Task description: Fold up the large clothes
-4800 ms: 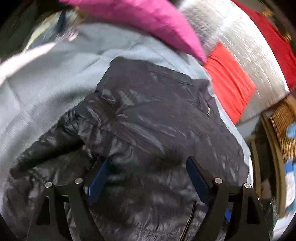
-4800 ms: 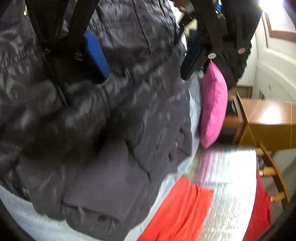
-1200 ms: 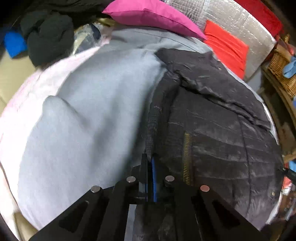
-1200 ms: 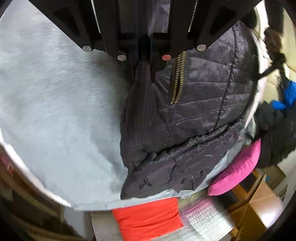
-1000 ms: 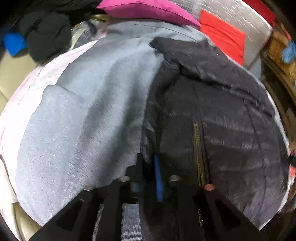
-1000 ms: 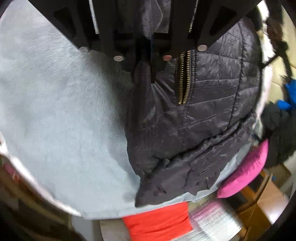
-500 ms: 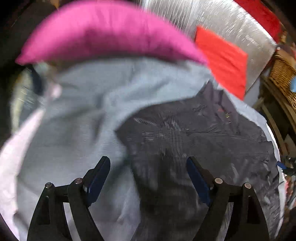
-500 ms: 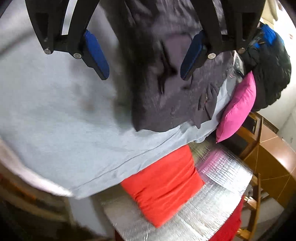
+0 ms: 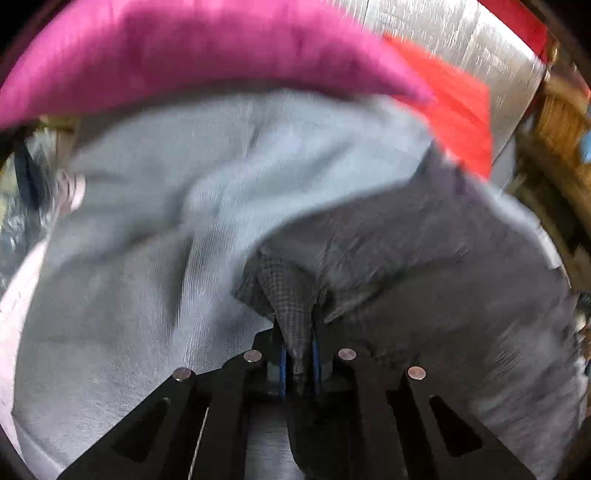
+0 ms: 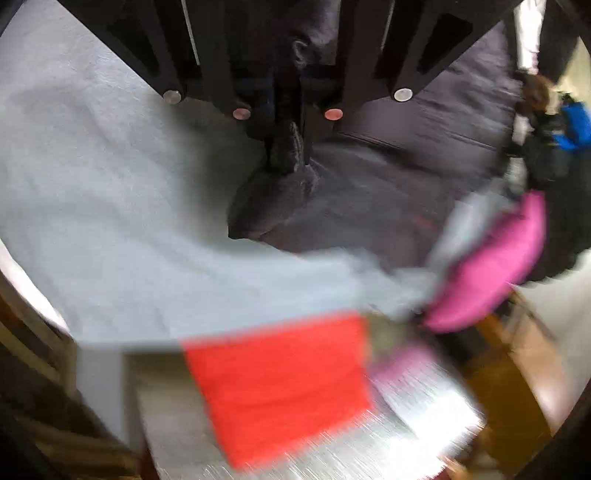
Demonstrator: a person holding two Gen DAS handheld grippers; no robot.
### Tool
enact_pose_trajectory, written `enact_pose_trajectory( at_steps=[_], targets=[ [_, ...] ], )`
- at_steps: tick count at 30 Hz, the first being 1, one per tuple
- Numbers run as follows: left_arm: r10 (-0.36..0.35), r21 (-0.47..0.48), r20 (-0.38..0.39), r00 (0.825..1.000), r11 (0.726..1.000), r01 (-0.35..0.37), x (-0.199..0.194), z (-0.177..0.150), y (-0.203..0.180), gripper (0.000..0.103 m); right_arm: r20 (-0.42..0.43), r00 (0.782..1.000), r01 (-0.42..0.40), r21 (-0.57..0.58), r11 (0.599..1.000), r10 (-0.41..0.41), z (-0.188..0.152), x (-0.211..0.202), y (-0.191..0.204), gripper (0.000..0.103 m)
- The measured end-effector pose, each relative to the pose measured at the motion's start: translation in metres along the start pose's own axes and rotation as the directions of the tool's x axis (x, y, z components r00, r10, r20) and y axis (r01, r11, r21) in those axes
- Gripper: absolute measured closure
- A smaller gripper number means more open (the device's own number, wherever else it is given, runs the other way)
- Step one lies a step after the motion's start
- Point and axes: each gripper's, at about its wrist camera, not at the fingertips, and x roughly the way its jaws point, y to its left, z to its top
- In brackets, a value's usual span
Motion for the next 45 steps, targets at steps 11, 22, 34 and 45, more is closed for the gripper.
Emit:
enact_pose_trajectory(
  at_steps=[11,22,34,45],
  targets=[
    [0.09,0.025,0.178,0.98,0.995,-0.096,-0.084,0.011,-0.021,0.052,0.133,0.989,0.048,0.102,0.994,-0.062,-0.008,-0.04,-0.005,0.024],
    [0.064,-0.014,-0.039,0.997,0.998,-0.064,-0.054,-0.051,-0.034,0.067,0.006,0.964,-0.267,0.072,0.961,0.267,-0.042,-0.014,0.099,0.024],
    [0.099,-0.082,-0.094,0.991,0.991,-0.107,-0.064,-0.076,-0.017,0.049,0.023,0.976,-0.218,-0.003,0.976,0.218,-0.062,-0.017,0.131,0.023],
    [0.161,-0.059,0.104,0.981,0.986,-0.156,-0.11,-0.064,-0.042,0.044,0.018,0.983,-0.182,0.033,0.983,0.181,-0.072,-0.014,0.128,0.022]
  ],
)
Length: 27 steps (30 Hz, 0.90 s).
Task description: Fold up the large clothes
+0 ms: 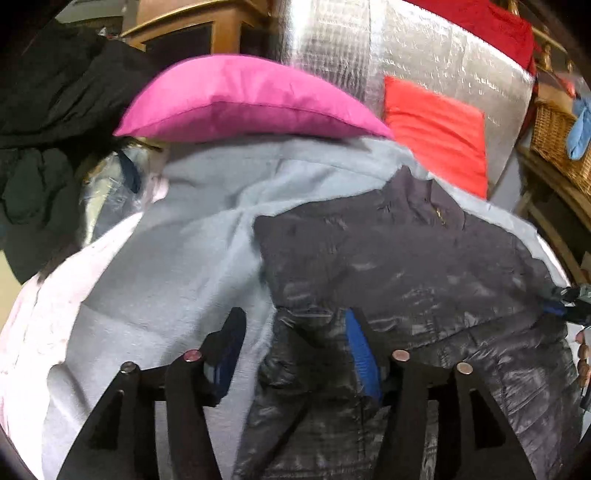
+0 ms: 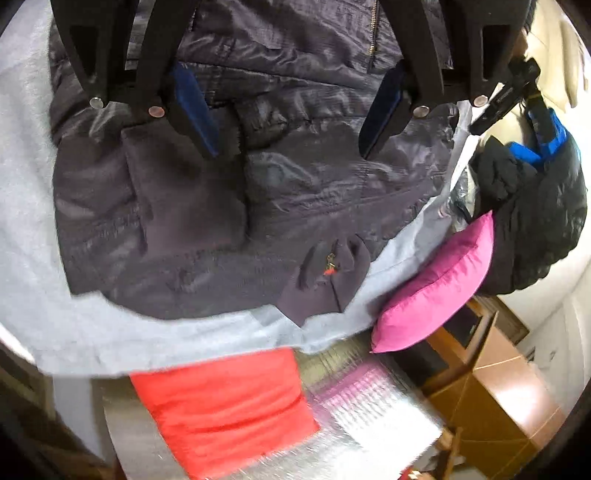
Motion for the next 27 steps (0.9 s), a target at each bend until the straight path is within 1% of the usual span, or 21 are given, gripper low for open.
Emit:
enact_pose_trajectory(
  at_steps=[1,2,3,4,5,6,7,9,10,11,12,13,14,15,16,17,19,20,22,25,27],
  targets=[
    [0.035,0.007,-0.078,0.996,0.999,-0.034,0.02,-0.005,-0.001,0.044,-0.047,0.998,0.037,0.027,0.999,-0.035,-0.002,0.012,-0.009,0.021],
    [0.058,0.0,-0.143,0.988,0.998,-0.058,0.033,-0.009,0.002,0.044,-0.082,0.996,0.039,0.051,0.998,-0.035,-0.005,0.022,-0.017,0.021],
    [0.039,-0.028,-0.171,0.985,0.999,-0.044,0.039,-0.012,0.006,0.044,-0.062,0.998,0.032,0.05,0.998,-0.029,-0.006,0.017,-0.017,0.022],
    [0.02,-0.049,-0.146,0.989,0.998,-0.027,0.035,-0.012,0.009,0.044,-0.053,0.998,0.03,0.047,0.998,-0.027,-0.004,0.01,-0.014,0.021],
    [0.024,-0.054,-0.122,0.992,0.998,-0.03,0.031,-0.008,0.01,0.044,-0.041,0.999,0.004,0.041,0.999,-0.002,-0.002,0.002,-0.009,0.021],
    [0.03,-0.063,-0.079,0.996,0.997,-0.035,0.023,0.0,0.01,0.044,-0.021,0.999,-0.023,0.032,0.999,0.024,0.001,-0.005,-0.005,0.021],
    [0.022,-0.076,-0.049,0.999,0.997,-0.026,0.018,0.006,0.011,0.043,0.008,0.999,-0.031,0.013,0.999,0.031,0.006,-0.013,-0.001,0.021],
    [-0.016,-0.106,-0.006,1.0,0.994,0.015,0.015,0.022,0.006,0.032,0.036,0.998,-0.055,-0.006,0.998,0.055,0.015,-0.02,0.005,0.021],
    [-0.034,-0.104,-0.001,0.999,0.994,0.033,0.018,0.027,0.001,0.031,0.043,0.997,-0.057,-0.002,0.998,0.057,0.018,-0.018,0.005,0.021],
    [-0.039,-0.097,-0.006,0.999,0.995,0.039,0.02,0.029,-0.004,0.031,0.046,0.998,-0.04,0.014,0.999,0.04,0.021,-0.011,0.002,0.02],
    [-0.016,-0.069,-0.037,0.999,0.998,0.013,0.033,0.03,-0.012,0.031,0.019,1.0,-0.01,0.044,0.999,0.009,0.021,0.002,-0.006,0.019],
    [0.043,-0.033,-0.096,0.994,0.998,-0.047,0.051,0.027,-0.017,0.031,-0.035,0.999,0.015,0.074,0.997,-0.012,0.017,0.015,-0.02,0.019],
    [0.074,-0.026,-0.138,0.988,0.997,-0.078,0.062,0.021,-0.018,0.031,-0.083,0.996,0.019,0.098,0.995,-0.01,0.013,0.029,-0.029,0.019],
    [0.06,-0.04,-0.168,0.984,0.997,-0.068,0.075,0.014,-0.016,0.03,-0.052,0.999,0.011,0.087,0.996,-0.007,0.011,0.03,-0.03,0.019],
    [0.048,-0.062,-0.157,0.986,0.996,-0.058,0.074,0.012,-0.012,0.029,-0.034,0.999,0.016,0.08,0.997,-0.013,0.012,0.027,-0.025,0.019],
    [0.039,-0.094,-0.139,0.99,0.994,-0.052,0.069,0.012,-0.007,0.029,-0.034,0.999,0.018,0.084,0.996,-0.015,0.012,0.022,-0.019,0.019],
    [0.051,-0.132,-0.118,0.992,0.989,-0.067,0.052,0.011,-0.001,0.029,0.0,1.0,-0.01,0.066,0.998,0.01,0.009,0.005,-0.01,0.019],
    [0.059,-0.133,-0.112,0.992,0.988,-0.074,0.044,0.01,0.0,0.029,0.016,1.0,-0.005,0.043,0.999,0.005,0.007,-0.006,-0.005,0.019],
    [0.055,-0.115,-0.072,0.996,0.991,-0.063,0.021,0.004,0.0,0.029,0.054,0.999,0.001,-0.016,1.0,-0.001,-0.009,-0.033,0.006,0.019],
    [0.071,-0.097,-0.034,0.997,0.992,-0.074,-0.015,-0.008,0.0,0.029,0.088,0.996,0.025,-0.05,0.998,-0.02,-0.045,-0.068,0.014,0.019],
    [0.067,-0.093,-0.021,0.998,0.993,-0.069,-0.037,-0.02,0.001,0.026,0.11,0.993,0.037,-0.064,0.997,-0.03,-0.081,-0.096,0.015,0.019]
  ],
)
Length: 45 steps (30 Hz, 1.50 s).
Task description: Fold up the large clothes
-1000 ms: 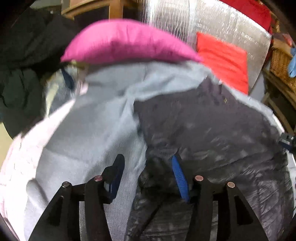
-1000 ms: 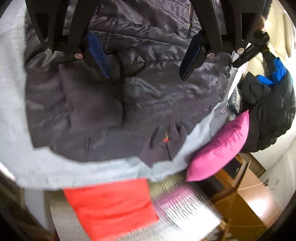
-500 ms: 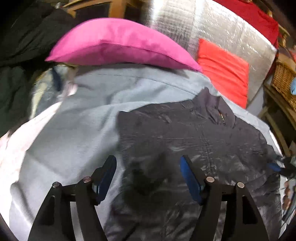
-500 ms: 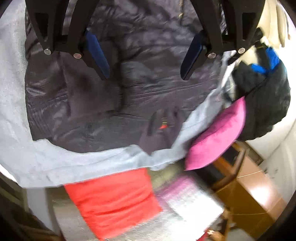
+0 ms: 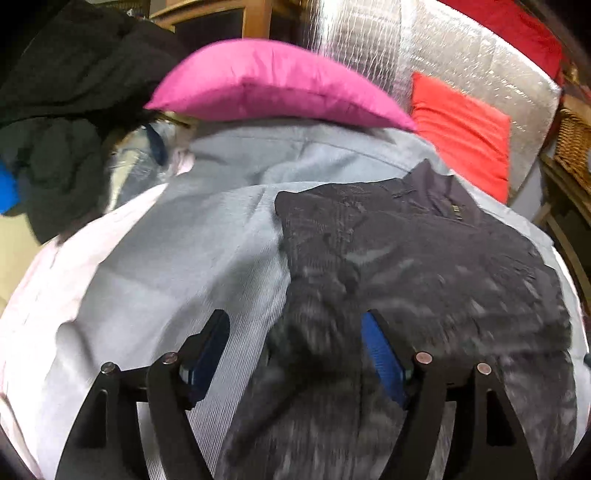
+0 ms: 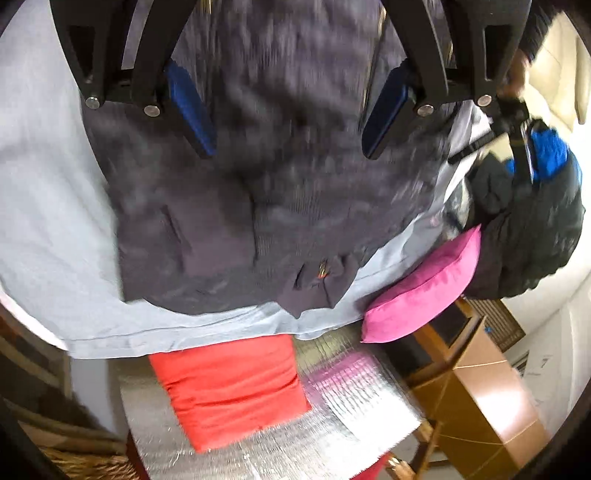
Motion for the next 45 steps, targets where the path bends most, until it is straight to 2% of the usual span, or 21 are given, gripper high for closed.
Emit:
enact_pose_trajectory(
  at_steps=[6,9,15,19,23,25,30,34,45],
  targets=[
    [0.006,0.019,0.02,1.0,1.0,-0.007,-0.065,-0.037,0.002,0.024,0.034,0.998,0.058,0.049,0.997,-0.059,-0.084,-0.067,-0.009,0.019],
    [0.001,0.012,0.017,1.0,1.0,-0.001,-0.088,-0.057,0.004,0.023,0.037,0.996,0.075,0.11,0.991,-0.08,-0.126,-0.099,-0.025,0.019],
    [0.005,0.017,0.003,1.0,1.0,-0.005,-0.119,-0.092,0.004,0.023,0.029,0.993,0.104,0.186,0.977,-0.111,-0.183,-0.133,-0.048,0.019],
    [0.022,0.014,-0.005,1.0,1.0,-0.022,-0.133,-0.112,0.009,0.023,0.056,0.989,0.122,0.213,0.969,-0.137,-0.198,-0.154,-0.059,0.019],
    [0.026,-0.003,0.008,1.0,1.0,-0.026,-0.146,-0.131,0.021,0.023,0.106,0.987,0.095,0.249,0.964,-0.124,-0.201,-0.169,-0.068,0.019],
    [0.03,-0.03,-0.009,1.0,0.999,-0.03,-0.148,-0.146,0.033,0.023,0.126,0.985,0.082,0.259,0.962,-0.118,-0.203,-0.173,-0.072,0.019],
    [0.036,-0.103,-0.064,0.997,0.994,-0.043,-0.148,-0.182,0.063,0.023,0.127,0.988,0.048,0.314,0.948,-0.091,-0.208,-0.177,-0.084,0.019],
    [0.048,-0.132,-0.088,0.995,0.99,-0.059,-0.151,-0.203,0.073,0.023,0.116,0.991,0.031,0.329,0.944,-0.073,-0.214,-0.178,-0.089,0.019],
    [0.034,-0.108,-0.069,0.997,0.993,-0.041,-0.168,-0.22,0.064,0.023,0.094,0.994,0.019,0.336,0.942,-0.054,-0.218,-0.176,-0.092,0.019]
  ],
)
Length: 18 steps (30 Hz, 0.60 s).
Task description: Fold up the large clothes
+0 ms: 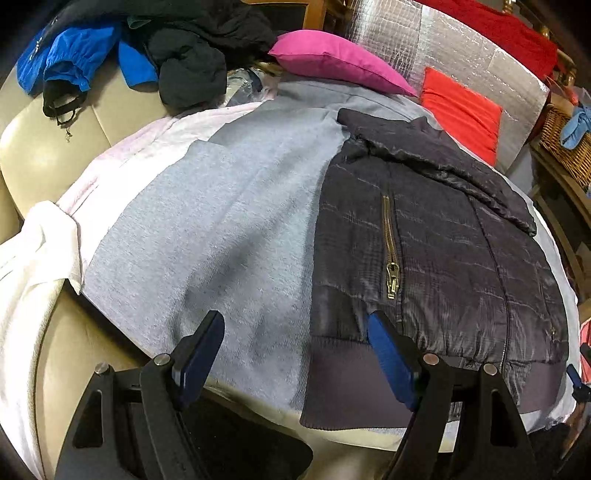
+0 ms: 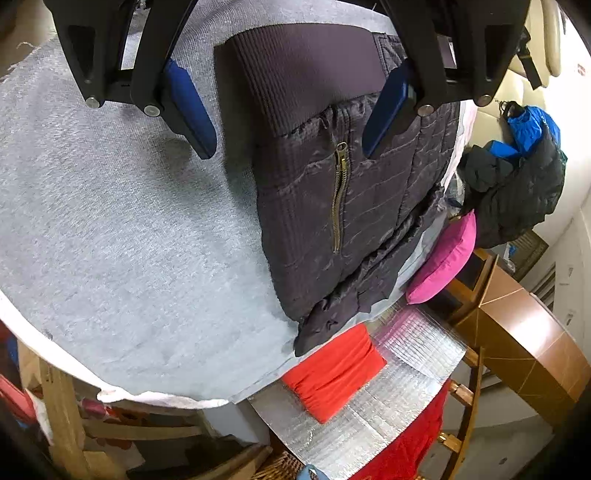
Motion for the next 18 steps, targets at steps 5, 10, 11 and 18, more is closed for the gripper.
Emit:
enact_pose_trajectory(
  at_steps=[5,10,11,18],
  targets=[
    [0.002,0.007,-0.016,1.0,1.0,-0.002,0.006,-0.004,0.0,0.023,-0.03,1.0,0.005,-0.024,1.0,-0.005,0.0,0.01,0.007,0.019],
    [0.001,0.004,-0.037,0.999,1.0,-0.001,0.013,-0.008,0.0,0.023,-0.037,0.999,0.009,-0.029,1.0,-0.01,-0.001,0.012,0.007,0.019],
    [0.0,0.004,-0.04,0.999,1.0,0.0,0.014,-0.008,0.0,0.023,-0.037,0.999,0.007,-0.023,1.0,-0.007,-0.001,0.011,0.006,0.019],
    [0.008,0.013,-0.057,0.998,1.0,-0.007,0.019,-0.01,-0.002,0.023,-0.039,0.999,0.0,-0.014,1.0,-0.001,-0.002,0.011,0.004,0.019]
  ],
)
